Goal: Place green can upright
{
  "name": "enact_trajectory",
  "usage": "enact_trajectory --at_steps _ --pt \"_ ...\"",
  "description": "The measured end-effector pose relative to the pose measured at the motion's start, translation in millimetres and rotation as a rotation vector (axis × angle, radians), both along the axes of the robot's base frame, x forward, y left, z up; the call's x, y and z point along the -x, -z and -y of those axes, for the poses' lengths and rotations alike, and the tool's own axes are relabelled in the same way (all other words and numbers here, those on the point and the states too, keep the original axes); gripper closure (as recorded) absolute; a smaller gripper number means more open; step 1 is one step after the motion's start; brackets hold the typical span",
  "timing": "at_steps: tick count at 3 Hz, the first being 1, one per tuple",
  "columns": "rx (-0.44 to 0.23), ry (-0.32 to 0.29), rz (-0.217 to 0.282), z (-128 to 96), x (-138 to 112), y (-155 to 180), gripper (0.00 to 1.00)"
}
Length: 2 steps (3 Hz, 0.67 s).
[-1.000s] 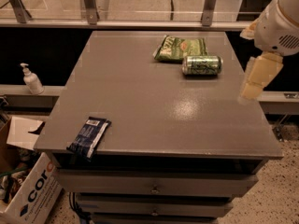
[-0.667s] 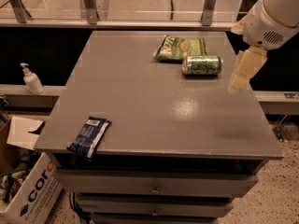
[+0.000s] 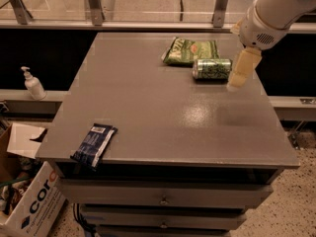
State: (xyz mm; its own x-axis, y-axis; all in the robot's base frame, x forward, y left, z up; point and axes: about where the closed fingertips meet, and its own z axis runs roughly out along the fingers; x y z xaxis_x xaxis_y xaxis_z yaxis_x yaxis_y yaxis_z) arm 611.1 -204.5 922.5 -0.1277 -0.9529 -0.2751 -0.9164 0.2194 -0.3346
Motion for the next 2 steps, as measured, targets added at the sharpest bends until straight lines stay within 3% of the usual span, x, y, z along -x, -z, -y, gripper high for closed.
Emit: enact_trajectory --at_steps 2 --pt "0.063 -0.015 -0.036 -18.2 -33.3 33.7 0.00"
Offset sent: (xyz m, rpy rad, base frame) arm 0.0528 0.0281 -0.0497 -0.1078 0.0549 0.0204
